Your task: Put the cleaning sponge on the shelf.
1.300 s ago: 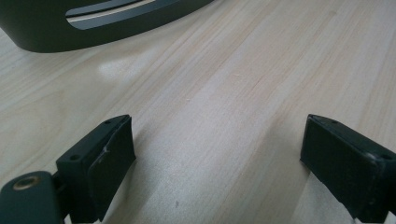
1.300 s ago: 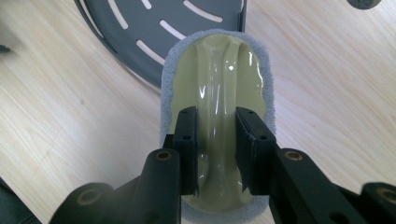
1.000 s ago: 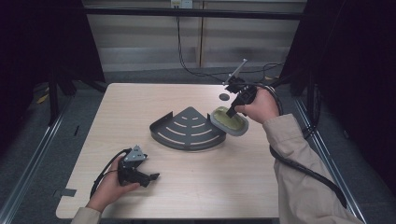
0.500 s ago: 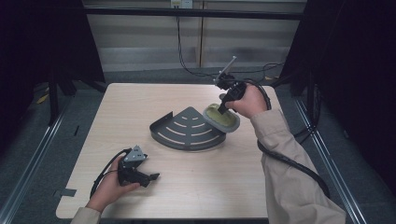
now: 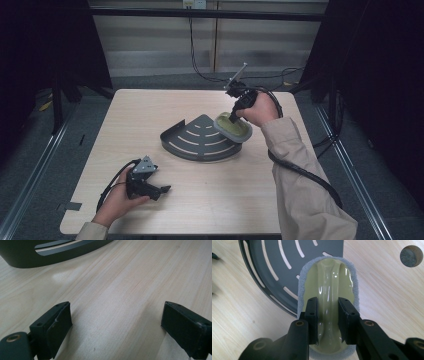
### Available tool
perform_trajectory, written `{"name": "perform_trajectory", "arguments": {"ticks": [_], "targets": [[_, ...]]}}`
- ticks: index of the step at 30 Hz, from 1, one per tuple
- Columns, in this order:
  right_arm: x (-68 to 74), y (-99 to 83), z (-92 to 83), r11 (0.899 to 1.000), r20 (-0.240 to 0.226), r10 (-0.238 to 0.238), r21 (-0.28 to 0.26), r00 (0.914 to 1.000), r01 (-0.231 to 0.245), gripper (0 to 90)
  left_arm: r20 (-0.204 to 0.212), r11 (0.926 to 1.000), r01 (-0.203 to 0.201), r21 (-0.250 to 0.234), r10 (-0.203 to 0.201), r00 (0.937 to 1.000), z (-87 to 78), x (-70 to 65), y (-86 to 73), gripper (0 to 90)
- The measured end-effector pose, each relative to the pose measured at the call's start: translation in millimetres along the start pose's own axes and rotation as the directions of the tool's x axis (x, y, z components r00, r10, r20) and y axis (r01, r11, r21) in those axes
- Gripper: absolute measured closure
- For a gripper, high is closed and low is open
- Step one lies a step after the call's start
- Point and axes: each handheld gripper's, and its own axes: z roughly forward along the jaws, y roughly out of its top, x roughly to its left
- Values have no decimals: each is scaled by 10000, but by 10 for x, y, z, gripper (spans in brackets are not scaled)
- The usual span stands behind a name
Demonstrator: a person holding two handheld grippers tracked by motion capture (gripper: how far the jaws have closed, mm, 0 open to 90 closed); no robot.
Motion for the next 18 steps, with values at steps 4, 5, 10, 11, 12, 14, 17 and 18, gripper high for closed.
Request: {"name": "perform_trajectory", "arguments": {"ticks": [4,5,10,11,12,14,17,18], "targets": [[-3,26,32,9999,-121,74,-73,9999,-75,713,2,10000,-2,2,2,10000,0,0,0,90],[-3,26,32,9999,-121,74,-73,9999,-75,713,3,10000,-6,3,6,10000,0,0,0,90],[-9,51,57,9999,-63,59,-119,10000,-60,713,3,10000,1,3,-1,10000,0,0,0,90],[-6,57,62,9999,-74,89,-125,9999,-90,713,4,10000,6,1,-6,10000,0,-1,0,90],[-7,61,67,9999,-85,102,-103,9999,-103,713,1,10000,0,-1,0,10000,0,0,0,90],[-11,71,77,9999,-15,23,-128,10000,-23,713,3,10000,-2,0,2,10000,0,0,0,90],[-9,83,107,9999,-45,29,-125,10000,-29,713,16,10000,-3,1,3,10000,1,0,0,90],[-6,87,120,9999,-18,42,-100,10000,-42,713,14,10000,-1,0,1,10000,1,0,0,90]]}}
